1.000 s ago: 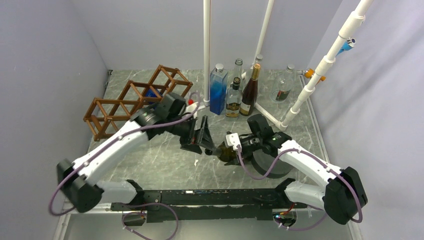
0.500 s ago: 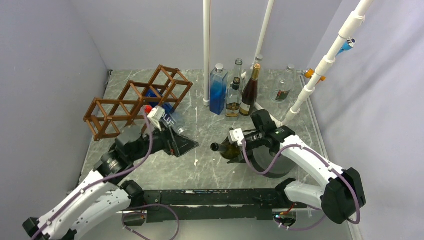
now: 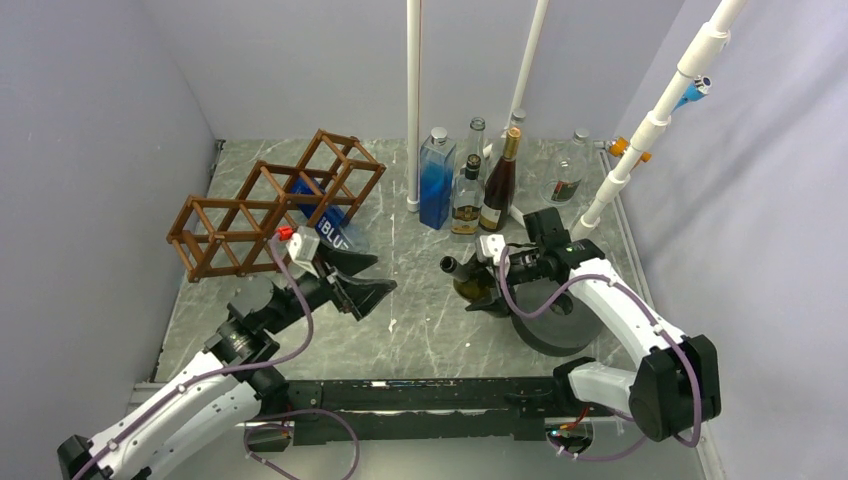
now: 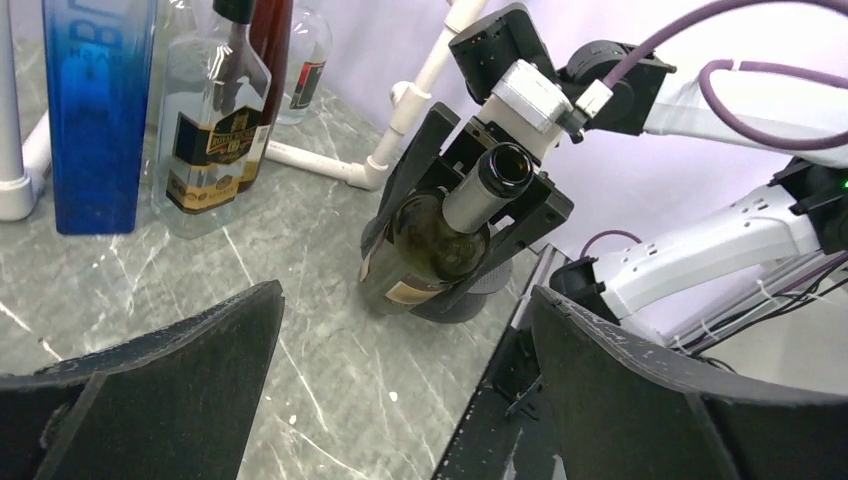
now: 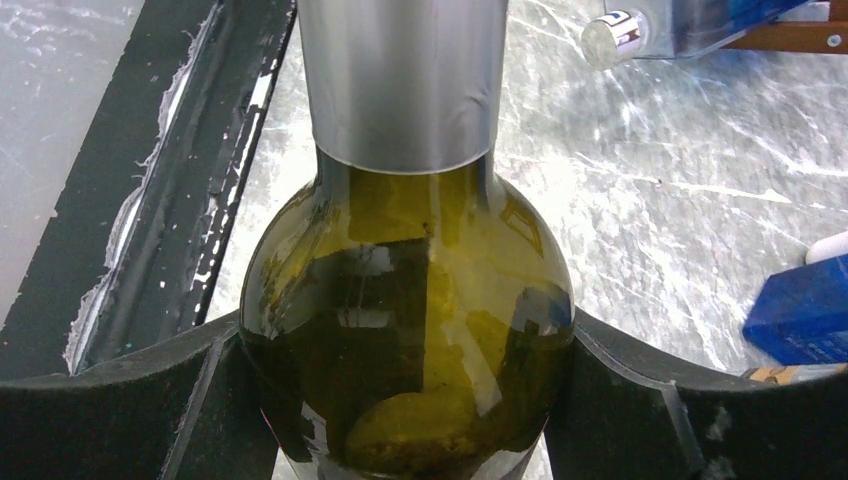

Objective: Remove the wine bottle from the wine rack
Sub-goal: Place the wine bottle at the center of the board.

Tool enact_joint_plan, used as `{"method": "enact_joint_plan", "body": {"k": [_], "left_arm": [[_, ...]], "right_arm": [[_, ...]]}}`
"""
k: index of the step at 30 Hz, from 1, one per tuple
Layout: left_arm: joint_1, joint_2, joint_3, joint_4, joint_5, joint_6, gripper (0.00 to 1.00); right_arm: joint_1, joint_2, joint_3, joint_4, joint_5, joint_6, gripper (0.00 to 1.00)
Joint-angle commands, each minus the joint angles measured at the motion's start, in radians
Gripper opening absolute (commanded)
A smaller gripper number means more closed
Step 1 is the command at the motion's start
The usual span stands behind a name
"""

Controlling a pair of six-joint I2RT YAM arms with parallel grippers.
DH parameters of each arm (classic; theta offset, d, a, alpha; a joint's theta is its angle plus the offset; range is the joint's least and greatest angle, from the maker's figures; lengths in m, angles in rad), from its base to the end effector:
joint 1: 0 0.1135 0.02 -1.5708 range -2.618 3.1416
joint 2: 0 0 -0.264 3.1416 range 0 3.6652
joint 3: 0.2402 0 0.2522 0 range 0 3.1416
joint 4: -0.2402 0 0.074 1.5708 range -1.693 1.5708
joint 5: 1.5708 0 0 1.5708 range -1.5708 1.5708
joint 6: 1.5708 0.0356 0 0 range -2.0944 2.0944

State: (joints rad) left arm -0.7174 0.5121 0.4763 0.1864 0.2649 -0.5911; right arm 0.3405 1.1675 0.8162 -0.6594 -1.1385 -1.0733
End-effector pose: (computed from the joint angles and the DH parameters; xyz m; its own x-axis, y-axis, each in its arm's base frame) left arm 0.1023 -0.1017 0.3103 -0.3684 -0.3923 -0.8428 0.7518 0.4076 -0.5183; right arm 0.1912 0.1020 0.2530 0.1414 -0.3405 -0.9296 -0.9855 -0.1370 -0.0998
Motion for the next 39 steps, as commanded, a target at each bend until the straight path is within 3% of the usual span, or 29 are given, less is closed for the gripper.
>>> {"method": "enact_joint_plan", "body": {"k": [1, 8, 16, 27, 39], "left_arm": [[-0.043, 0.052, -0.017, 0.193, 0.016, 0.169, 0.98], [-0.196, 0.165, -0.004, 0.289, -0.114, 0.365, 0.98], [-0.340, 0.279, -0.066, 0.519, -0.260, 0.530, 0.98], [-0.419, 0.448, -0.116, 0.823, -0.263, 0.643, 0.97], [-0.474, 0.602, -0.100, 0.968, -0.263, 0.678, 0.96]], "right_arm": [[-0.030, -0.004, 0.060, 0.010, -0.112, 0.005, 0.00], [-0.047, 0.020, 0.065, -0.005, -0.116, 0.003, 0.00], [-0.061, 0.033, 0.072, -0.049, -0.119, -0.046, 0.00], [-0.066, 0.039, 0.069, -0.057, -0.121, -0.058, 0.00], [-0.074, 0.034, 0.064, -0.058, -0.130, -0.063, 0.00]]}}
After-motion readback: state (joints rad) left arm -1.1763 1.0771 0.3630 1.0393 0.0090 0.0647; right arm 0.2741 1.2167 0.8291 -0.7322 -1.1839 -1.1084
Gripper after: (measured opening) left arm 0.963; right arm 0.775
